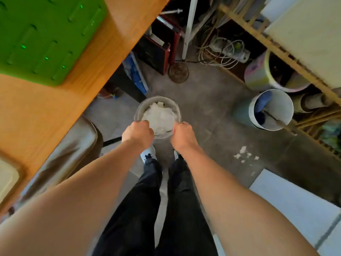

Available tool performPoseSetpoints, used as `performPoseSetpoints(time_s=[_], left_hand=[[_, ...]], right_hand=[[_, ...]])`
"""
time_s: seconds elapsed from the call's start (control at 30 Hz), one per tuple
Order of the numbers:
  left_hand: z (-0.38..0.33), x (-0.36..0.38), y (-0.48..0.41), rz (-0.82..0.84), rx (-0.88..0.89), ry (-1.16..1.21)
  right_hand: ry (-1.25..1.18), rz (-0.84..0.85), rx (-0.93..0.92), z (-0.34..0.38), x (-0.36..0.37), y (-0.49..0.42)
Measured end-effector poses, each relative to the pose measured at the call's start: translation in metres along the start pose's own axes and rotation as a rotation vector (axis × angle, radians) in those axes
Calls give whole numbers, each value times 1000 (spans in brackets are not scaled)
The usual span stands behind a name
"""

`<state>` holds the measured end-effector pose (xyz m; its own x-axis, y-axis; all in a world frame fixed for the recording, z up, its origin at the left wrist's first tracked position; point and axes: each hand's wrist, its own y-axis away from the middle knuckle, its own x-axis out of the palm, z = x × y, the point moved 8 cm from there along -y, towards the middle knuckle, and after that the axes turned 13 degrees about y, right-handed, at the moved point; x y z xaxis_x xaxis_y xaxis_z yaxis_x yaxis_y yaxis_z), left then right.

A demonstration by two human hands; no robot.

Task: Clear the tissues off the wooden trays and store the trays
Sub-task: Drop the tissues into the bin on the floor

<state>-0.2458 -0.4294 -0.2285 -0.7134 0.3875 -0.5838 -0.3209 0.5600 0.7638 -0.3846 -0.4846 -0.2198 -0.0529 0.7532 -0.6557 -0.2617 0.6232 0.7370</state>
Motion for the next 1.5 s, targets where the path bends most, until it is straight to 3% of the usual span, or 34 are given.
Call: performPoseSetpoints(time_s=[0.47, 0.87, 1.23, 1.37, 1.5], left_hand=[[45, 159, -205, 2, -28, 70], [64, 197, -247, 12, -16, 188], [53, 131, -165, 40, -58, 102], [27, 58, -90, -36, -68, 77], [-3, -14, 12, -206, -44, 254]], right_hand=[[-49, 7, -70, -27, 152, -211], [-75, 18, -145, -33, 202, -245], [19, -42, -161, -36, 141, -175], [131, -69, -226, -16, 70, -103], [146, -158, -325, 8, -12, -7]])
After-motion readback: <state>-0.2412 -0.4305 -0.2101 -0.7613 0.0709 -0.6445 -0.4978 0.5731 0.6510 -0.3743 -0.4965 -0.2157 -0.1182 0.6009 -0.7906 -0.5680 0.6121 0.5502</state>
